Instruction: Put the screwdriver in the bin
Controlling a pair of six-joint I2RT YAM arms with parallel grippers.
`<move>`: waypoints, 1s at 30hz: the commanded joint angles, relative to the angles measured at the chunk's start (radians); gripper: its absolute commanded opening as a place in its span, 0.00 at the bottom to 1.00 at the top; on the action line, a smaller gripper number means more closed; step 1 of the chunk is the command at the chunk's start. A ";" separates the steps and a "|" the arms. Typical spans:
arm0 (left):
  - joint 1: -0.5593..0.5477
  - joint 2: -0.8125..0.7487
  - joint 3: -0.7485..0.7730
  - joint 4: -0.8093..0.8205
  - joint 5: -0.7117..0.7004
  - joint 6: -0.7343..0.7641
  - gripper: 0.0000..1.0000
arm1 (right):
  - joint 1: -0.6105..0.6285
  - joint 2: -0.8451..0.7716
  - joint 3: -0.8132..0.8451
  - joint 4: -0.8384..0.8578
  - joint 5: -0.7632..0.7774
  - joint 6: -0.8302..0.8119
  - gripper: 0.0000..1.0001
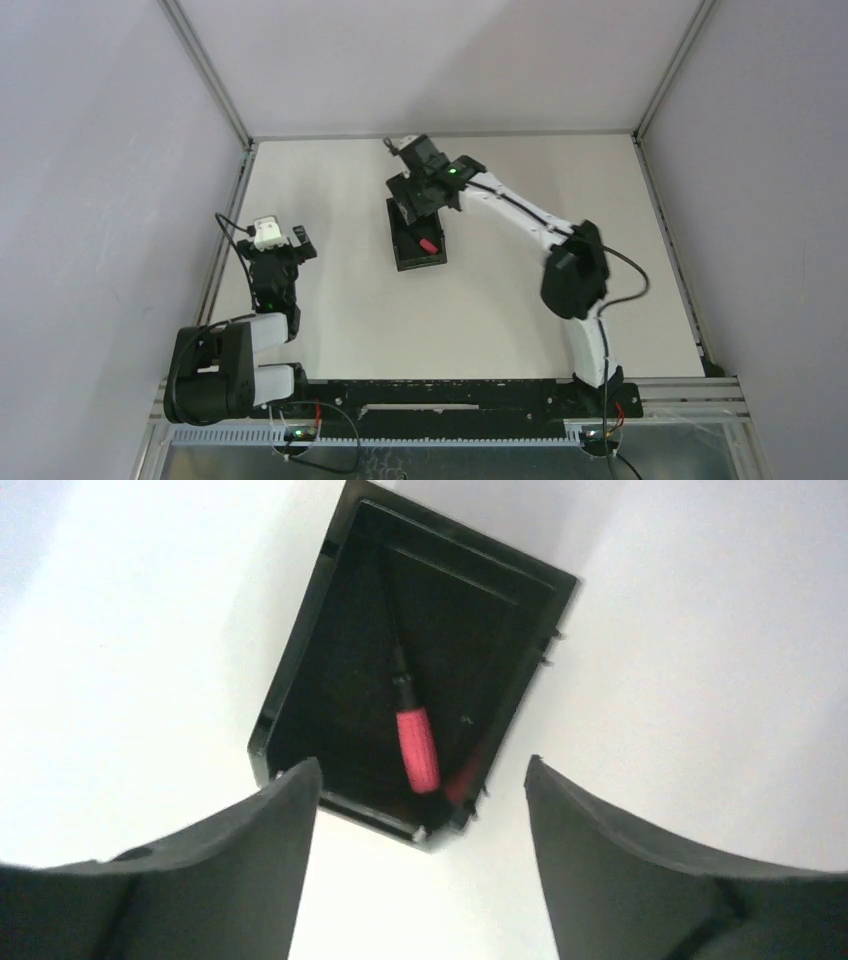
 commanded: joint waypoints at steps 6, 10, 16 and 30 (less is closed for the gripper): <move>-0.004 0.001 0.014 0.040 -0.003 0.016 1.00 | -0.038 -0.559 -0.481 0.272 0.028 0.035 1.00; -0.004 0.000 0.013 0.040 -0.002 0.016 1.00 | -0.093 -0.773 -0.783 0.430 0.017 0.090 1.00; -0.004 0.001 0.013 0.040 -0.002 0.016 1.00 | -0.153 -1.020 -1.150 0.613 0.036 0.167 1.00; -0.004 0.001 0.013 0.040 -0.002 0.016 1.00 | -0.213 -1.346 -1.565 0.737 0.153 0.252 1.00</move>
